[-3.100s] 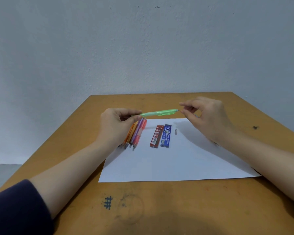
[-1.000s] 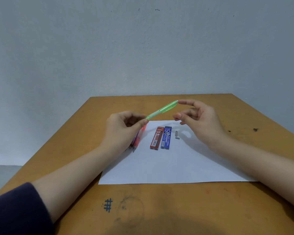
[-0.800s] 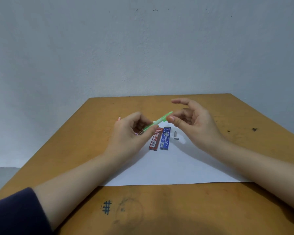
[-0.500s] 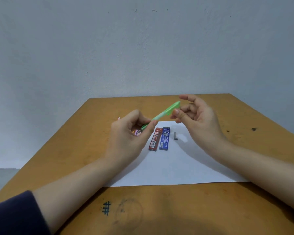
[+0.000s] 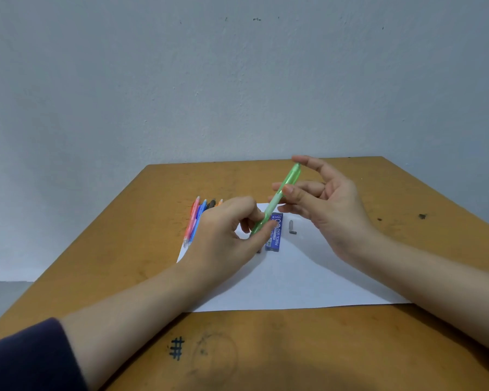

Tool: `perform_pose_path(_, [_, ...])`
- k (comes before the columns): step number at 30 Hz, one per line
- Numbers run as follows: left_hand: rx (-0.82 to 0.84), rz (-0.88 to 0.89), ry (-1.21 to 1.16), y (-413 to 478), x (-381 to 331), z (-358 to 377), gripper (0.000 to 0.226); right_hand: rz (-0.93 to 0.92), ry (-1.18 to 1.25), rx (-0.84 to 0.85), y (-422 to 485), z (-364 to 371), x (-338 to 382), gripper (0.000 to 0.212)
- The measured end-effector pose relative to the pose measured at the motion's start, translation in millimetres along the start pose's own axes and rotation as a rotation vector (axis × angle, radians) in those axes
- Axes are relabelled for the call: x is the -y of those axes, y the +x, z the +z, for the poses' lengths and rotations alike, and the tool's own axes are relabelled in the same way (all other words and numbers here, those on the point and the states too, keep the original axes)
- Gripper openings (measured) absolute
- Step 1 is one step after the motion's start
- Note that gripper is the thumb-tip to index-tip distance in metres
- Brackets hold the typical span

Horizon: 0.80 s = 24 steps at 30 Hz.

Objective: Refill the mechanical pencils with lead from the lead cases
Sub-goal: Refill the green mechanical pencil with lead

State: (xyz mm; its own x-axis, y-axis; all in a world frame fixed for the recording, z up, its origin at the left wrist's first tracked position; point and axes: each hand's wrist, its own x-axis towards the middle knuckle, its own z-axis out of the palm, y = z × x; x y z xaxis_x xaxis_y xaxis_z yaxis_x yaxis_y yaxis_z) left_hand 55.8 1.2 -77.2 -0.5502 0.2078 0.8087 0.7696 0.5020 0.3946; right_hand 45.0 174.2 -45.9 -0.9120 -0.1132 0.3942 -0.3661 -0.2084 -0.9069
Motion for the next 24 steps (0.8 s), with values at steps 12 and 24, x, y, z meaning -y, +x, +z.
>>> perform_pose_path(12, [0.214,-0.133,0.108,8,0,-9,0.032,0.146,-0.122,-0.122,19,-20,1,0.049])
perform_pose_path(24, [0.807,-0.489,0.624,8,20,-17,0.103,0.455,-0.724,0.092,27,-40,-6,0.042])
